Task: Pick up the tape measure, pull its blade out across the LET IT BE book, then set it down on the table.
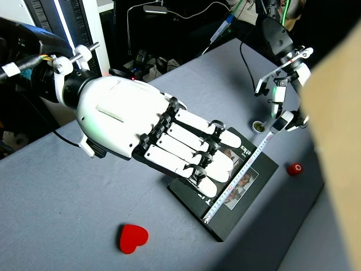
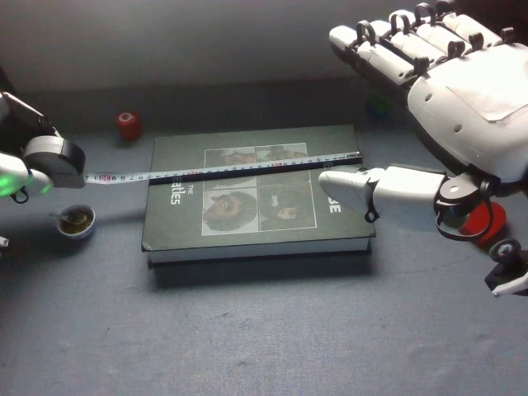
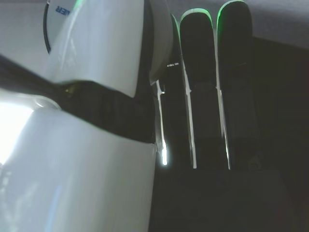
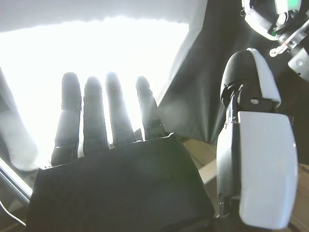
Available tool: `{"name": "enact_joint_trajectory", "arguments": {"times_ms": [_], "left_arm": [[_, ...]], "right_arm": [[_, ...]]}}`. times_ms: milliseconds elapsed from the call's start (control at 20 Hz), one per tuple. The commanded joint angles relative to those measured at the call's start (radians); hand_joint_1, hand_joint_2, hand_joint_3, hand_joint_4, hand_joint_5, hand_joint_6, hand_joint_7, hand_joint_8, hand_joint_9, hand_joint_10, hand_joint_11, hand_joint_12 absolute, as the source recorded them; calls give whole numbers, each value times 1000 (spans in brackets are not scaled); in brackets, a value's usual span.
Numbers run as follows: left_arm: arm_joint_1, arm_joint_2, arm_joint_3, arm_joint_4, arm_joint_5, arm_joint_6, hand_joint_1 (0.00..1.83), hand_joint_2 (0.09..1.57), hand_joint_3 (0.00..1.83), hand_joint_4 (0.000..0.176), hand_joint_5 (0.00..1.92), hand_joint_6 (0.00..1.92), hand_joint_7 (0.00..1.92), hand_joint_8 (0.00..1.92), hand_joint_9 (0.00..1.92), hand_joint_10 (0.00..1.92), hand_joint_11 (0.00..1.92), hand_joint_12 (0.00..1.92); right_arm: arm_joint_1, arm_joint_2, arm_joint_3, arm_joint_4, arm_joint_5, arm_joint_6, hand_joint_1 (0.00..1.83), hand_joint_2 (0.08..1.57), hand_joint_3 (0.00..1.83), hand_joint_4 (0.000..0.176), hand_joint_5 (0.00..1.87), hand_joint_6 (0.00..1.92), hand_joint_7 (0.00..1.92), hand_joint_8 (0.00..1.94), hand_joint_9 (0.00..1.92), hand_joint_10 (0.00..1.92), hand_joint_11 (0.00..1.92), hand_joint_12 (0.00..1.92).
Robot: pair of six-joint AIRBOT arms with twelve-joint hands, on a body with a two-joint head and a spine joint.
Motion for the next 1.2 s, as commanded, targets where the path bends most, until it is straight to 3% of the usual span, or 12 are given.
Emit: {"name": "enact_joint_trajectory", "arguments": {"times_ms": [0, 250, 550, 800, 950, 1150], "left_arm": [[-4, 4, 6, 20, -101, -4, 1384, 1083, 0, 0, 1004, 779, 1084, 876, 933, 1174, 814, 1067], [-9, 4, 1, 20, -101, -4, 1383, 1088, 0, 0, 1014, 760, 1064, 905, 922, 1197, 828, 1079], [-52, 13, -41, -11, -114, 33, 1381, 1090, 0, 0, 1013, 780, 1062, 898, 908, 1210, 788, 1096], [-134, 48, -116, -74, -118, 134, 1381, 1090, 0, 0, 1021, 781, 1053, 900, 907, 1214, 806, 1114], [-244, 103, -201, -157, -101, 273, 1380, 1090, 0, 0, 1033, 761, 1045, 924, 906, 1210, 809, 1114], [-294, 155, -277, -213, -111, 326, 1378, 1094, 1, 0, 1037, 768, 1025, 949, 891, 1224, 784, 1106]], "right_arm": [[9, 4, -3, -74, 74, 8, 254, 1035, 1, 96, 24, 2, 93, 2, 72, 5, 0, 528], [9, 4, -3, -74, 75, 10, 259, 1031, 0, 97, 27, 1, 96, 1, 87, 5, 0, 599], [11, 5, -3, -75, 73, 11, 261, 1031, 0, 97, 30, 0, 104, 1, 99, 3, 0, 544], [13, 7, -3, -74, 71, 18, 259, 1040, 3, 97, 27, 0, 108, 1, 101, 2, 0, 547], [11, 7, -3, -74, 69, 20, 257, 1041, 2, 95, 27, 0, 108, 1, 105, 2, 0, 578], [11, 7, -3, -75, 69, 21, 257, 1042, 1, 94, 29, 1, 108, 0, 112, 3, 0, 598]]}}
